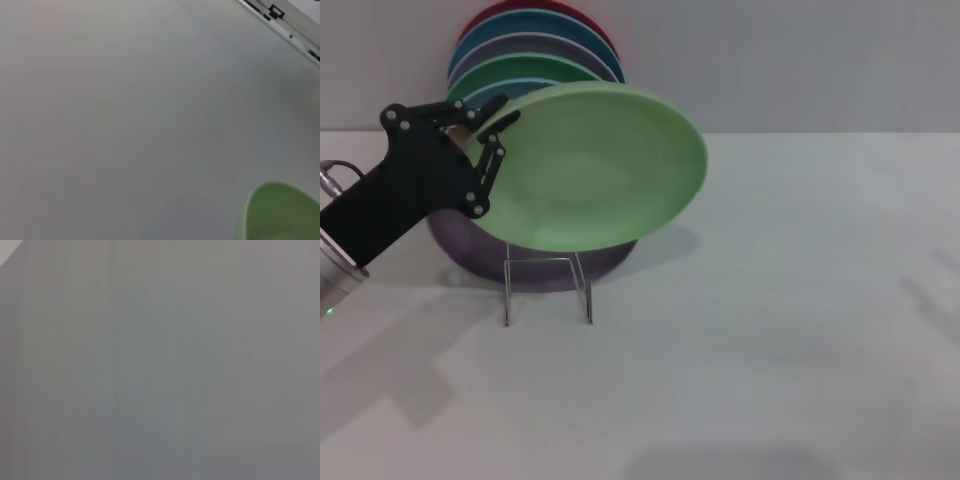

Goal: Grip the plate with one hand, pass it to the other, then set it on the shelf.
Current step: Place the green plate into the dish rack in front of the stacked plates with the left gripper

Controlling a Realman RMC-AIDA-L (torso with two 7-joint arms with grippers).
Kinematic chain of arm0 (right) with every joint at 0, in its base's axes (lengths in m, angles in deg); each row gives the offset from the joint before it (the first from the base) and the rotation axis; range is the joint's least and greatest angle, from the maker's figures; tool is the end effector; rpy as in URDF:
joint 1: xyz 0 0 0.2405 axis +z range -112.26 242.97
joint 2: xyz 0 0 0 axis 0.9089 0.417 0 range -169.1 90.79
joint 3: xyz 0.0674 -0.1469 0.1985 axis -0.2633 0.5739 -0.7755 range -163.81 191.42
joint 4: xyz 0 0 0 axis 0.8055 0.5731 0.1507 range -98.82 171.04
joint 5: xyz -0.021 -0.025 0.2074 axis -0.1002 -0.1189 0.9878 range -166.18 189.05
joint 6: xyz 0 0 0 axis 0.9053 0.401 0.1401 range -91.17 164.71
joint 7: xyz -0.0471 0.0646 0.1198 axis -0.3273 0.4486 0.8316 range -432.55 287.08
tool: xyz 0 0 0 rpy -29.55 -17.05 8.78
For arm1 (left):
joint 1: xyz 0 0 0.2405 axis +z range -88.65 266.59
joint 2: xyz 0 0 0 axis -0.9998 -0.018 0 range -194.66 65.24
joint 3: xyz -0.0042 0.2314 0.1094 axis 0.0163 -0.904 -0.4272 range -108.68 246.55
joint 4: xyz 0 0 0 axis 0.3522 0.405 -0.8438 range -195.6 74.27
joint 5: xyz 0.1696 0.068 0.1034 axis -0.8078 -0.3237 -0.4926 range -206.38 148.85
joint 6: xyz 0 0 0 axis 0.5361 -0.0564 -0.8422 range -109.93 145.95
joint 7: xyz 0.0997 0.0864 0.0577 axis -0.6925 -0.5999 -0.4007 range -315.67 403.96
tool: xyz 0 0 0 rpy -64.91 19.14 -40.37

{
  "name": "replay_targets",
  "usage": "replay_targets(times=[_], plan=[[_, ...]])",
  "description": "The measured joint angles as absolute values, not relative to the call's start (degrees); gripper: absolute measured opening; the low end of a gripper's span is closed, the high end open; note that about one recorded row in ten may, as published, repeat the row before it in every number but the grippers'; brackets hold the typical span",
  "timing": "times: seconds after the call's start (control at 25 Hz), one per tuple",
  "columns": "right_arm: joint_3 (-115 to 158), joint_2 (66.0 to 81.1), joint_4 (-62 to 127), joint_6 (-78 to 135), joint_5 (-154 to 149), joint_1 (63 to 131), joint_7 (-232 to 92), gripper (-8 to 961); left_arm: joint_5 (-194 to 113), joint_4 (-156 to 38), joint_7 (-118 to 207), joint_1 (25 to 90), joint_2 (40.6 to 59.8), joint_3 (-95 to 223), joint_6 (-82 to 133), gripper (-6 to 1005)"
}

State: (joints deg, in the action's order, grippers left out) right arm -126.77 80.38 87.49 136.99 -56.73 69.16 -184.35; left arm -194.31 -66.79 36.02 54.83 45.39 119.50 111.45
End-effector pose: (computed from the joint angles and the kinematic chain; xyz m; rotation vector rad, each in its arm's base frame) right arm 0.2983 0.2344 0.1242 -1.9838 0.2800 1.1885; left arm -0.2400 0.3394 0.0195 -1.9151 0.5790 -0.8230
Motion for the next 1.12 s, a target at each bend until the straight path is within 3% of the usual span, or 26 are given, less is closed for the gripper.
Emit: replay_targets(times=[1.12], plan=[[-125.3, 80.2, 87.9, 137.0, -56.6, 69.9, -184.2, 663, -194.3, -64.9, 36.1, 55.9, 45.86, 119.4, 111.0, 112]])
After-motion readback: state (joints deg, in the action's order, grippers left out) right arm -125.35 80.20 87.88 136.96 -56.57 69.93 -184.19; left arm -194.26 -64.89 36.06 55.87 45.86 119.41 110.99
